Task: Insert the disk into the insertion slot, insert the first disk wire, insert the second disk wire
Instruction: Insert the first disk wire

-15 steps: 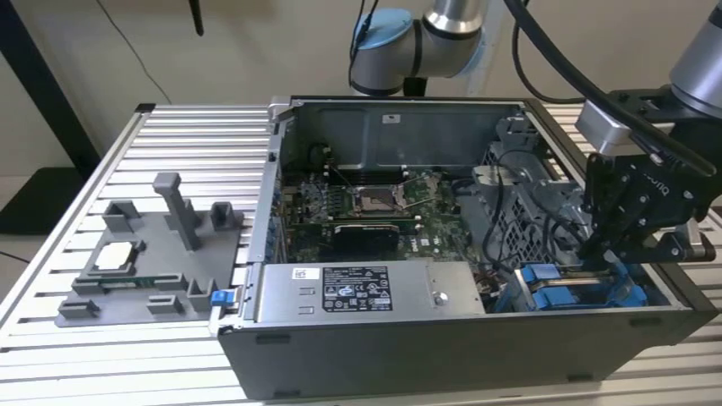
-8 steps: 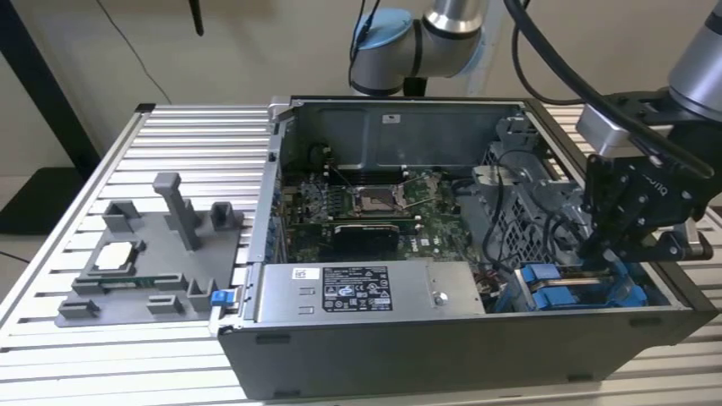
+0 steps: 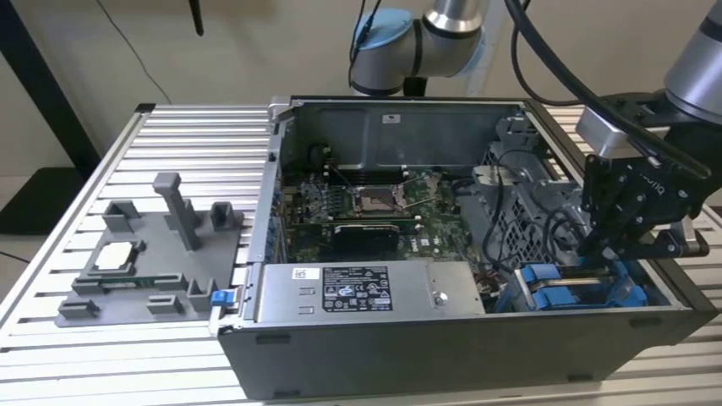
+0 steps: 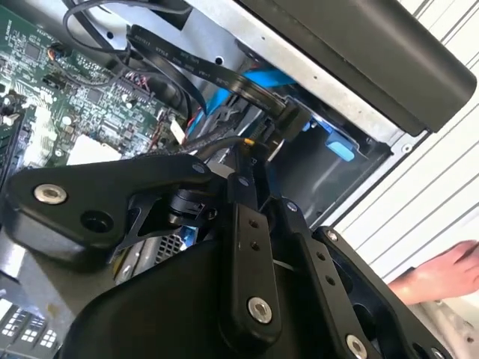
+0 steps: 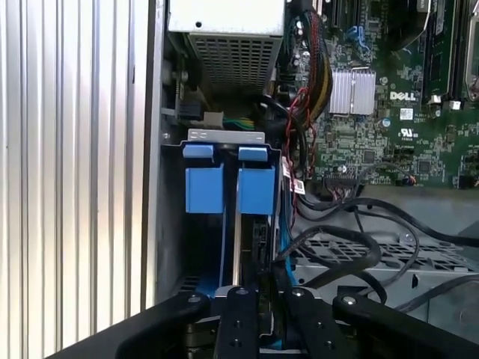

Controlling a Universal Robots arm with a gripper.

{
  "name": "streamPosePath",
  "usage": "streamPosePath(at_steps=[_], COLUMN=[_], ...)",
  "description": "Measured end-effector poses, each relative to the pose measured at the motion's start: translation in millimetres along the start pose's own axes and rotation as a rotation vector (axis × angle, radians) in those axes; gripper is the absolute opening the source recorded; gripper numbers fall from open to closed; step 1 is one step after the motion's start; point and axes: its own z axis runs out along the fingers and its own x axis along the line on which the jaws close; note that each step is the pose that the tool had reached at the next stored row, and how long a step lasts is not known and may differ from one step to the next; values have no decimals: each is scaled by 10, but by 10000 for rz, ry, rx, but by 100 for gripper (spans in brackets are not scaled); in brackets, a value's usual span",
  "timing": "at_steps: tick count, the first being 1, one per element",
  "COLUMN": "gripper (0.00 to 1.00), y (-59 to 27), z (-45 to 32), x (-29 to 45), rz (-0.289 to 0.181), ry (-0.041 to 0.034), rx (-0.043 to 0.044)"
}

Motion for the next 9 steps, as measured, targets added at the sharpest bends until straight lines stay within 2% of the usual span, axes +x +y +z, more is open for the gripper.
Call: streamPosePath(at_steps=[9], gripper=[0], y=[-39], z=[28], x=[-35], rz=[-261], ry=[7], rx=[2])
